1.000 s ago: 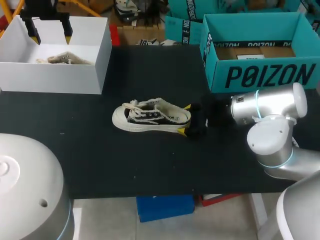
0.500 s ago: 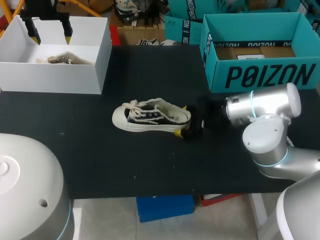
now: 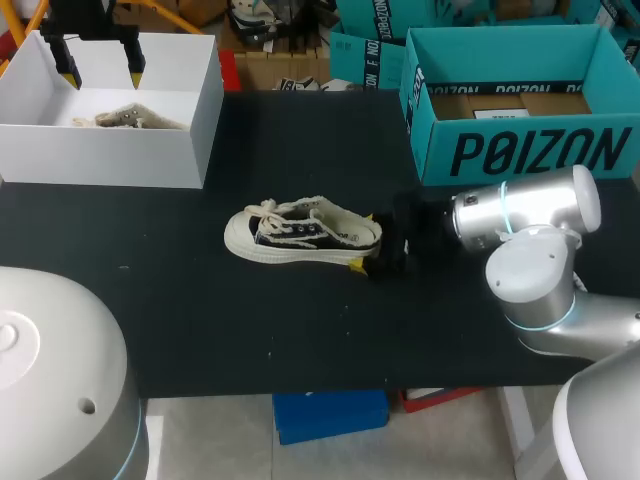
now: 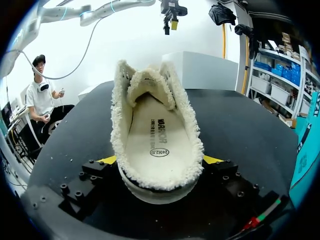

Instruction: Take the shoe out of the shoebox, open the shoe tongue, remove and reinsert the insole, then place the shoe into the shoebox

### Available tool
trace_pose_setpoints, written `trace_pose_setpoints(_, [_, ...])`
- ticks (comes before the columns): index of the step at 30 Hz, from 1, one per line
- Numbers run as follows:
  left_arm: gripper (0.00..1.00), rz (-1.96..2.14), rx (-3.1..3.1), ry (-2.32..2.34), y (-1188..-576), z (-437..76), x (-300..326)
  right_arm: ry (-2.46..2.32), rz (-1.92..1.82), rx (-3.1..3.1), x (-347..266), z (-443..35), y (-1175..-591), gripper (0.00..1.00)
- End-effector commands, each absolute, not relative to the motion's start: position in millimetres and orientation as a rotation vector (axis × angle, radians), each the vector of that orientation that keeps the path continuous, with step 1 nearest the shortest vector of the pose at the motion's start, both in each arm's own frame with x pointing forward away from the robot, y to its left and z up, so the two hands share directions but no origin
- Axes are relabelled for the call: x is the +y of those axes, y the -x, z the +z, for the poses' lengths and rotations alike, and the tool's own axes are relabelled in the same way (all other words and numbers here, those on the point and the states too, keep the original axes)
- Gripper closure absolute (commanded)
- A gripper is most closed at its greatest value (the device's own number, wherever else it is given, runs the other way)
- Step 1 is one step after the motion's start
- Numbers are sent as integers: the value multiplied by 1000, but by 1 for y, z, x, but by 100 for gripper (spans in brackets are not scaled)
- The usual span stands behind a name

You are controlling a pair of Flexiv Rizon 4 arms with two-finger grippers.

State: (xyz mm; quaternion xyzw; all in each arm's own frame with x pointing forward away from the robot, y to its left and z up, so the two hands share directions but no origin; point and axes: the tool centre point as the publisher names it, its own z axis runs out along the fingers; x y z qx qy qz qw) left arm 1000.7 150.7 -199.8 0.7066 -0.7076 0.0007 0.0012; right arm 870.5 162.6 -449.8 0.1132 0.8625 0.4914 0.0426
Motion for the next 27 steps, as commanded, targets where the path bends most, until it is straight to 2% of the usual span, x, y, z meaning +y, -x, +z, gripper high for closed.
trace_pose_setpoints(1, [0,-1,-2221,-2219,-1001,-200,150,-348,1502,2640,164,-457,-871,100])
trace_pose_setpoints(7, [0,-73,-2284,-2240,-981,-196,134,-348,1502,2640,164,-457,-871,100])
trace_pose_setpoints(17, [0,-114,-2361,-2254,-927,-185,69,-348,1502,2640,164,-457,-871,100])
trace_pose_setpoints(27, [0,-247,-2469,-2174,-902,-219,5,-348,1502,2640,164,-457,-871,100])
